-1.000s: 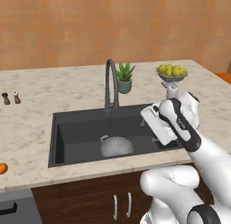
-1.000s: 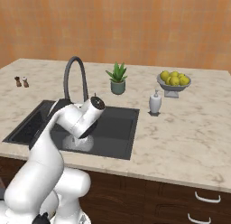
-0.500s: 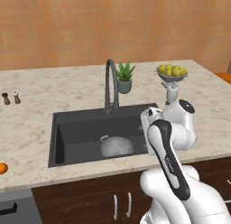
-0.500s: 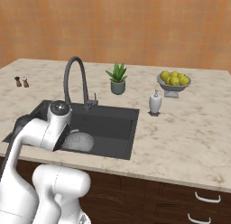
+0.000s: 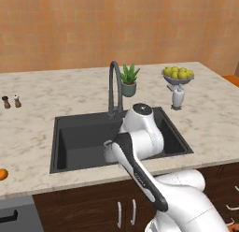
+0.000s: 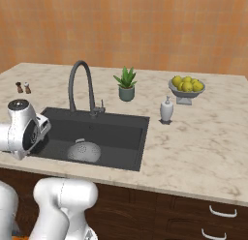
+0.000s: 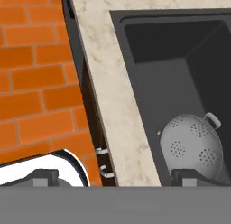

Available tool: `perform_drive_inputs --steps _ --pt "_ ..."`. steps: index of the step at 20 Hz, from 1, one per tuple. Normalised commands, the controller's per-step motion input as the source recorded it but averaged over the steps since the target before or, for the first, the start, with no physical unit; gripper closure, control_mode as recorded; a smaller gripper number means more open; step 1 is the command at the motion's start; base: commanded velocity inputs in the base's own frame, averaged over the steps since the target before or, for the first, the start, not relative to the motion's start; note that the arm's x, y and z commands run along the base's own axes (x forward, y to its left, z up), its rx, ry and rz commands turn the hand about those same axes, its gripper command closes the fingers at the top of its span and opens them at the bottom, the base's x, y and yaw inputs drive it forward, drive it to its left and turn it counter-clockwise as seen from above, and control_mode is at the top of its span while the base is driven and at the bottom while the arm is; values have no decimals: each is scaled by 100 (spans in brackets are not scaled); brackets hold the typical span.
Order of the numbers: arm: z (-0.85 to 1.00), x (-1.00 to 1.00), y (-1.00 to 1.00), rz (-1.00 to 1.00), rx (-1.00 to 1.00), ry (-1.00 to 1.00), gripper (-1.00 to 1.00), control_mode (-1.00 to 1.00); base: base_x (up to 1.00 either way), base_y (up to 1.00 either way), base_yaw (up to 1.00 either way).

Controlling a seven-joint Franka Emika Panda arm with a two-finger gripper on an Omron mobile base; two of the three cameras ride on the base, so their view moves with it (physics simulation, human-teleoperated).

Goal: Put the colander in the sink, put the tangerine in the colander, and turn on the sink faucet and pour water over the colander.

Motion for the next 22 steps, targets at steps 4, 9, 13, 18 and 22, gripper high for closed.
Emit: perform_drive_inputs --steps 4,9,13,18,22 --pt "0 23 100 -20 -8 7 -100 -100 0 0 0" --pt "0 32 100 -17 -8 5 -100 -100 0 0 0" --pt "0 34 100 -19 -10 1 -100 -100 0 0 0" --pt "0 46 91 -15 1 16 -100 -100 0 0 0" --pt "-2 7 96 -13 3 11 -100 -100 0 0 0"
